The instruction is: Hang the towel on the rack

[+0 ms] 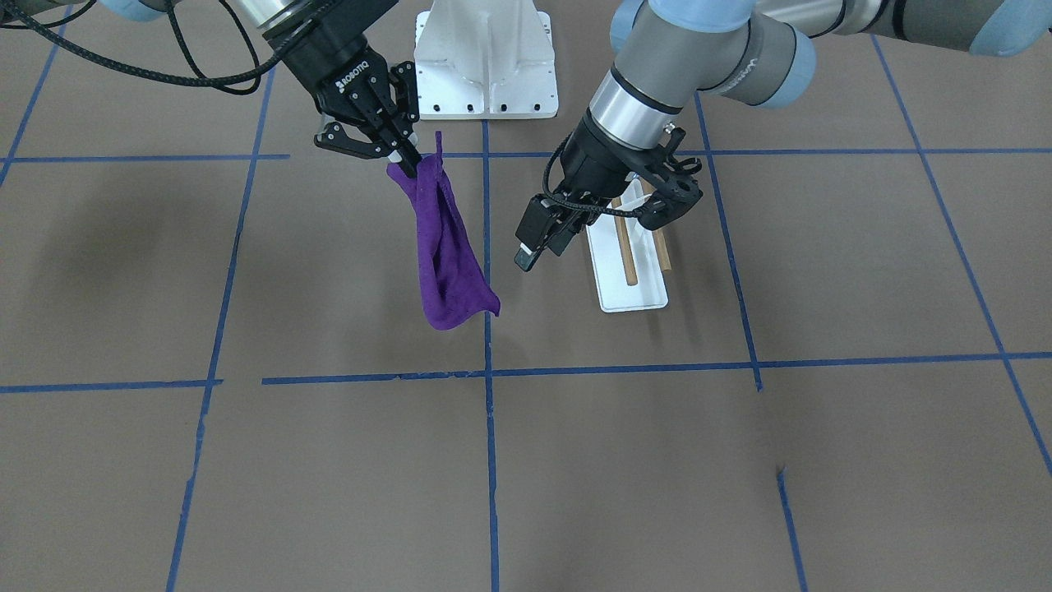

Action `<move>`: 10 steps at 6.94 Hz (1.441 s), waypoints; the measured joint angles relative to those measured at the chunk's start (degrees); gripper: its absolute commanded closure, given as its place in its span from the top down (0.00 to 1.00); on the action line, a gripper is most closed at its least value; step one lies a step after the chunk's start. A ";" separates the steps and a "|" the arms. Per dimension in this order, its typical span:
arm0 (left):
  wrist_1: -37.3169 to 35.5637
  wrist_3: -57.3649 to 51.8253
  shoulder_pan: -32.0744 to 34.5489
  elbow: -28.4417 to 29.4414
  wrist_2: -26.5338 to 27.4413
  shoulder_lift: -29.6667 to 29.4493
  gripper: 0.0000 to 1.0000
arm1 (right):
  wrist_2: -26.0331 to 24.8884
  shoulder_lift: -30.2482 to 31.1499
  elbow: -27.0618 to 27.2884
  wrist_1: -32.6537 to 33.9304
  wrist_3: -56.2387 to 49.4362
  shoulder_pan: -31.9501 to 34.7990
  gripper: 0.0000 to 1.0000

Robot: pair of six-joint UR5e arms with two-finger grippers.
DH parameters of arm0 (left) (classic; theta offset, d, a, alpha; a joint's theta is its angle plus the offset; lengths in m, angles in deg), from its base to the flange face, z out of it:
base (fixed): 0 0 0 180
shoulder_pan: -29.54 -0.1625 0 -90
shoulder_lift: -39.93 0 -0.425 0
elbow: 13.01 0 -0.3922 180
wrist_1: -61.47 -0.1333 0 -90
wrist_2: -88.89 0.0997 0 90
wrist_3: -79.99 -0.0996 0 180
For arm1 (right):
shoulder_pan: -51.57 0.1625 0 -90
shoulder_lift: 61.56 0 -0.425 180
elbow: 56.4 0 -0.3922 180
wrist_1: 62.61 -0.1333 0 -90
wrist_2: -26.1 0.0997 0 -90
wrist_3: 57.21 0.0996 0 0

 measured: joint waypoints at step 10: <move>0.73 3.81 -5.55 1.63 5.05 -2.22 0.00 | -0.80 -2.45 0.11 0.02 0.06 -1.47 0.00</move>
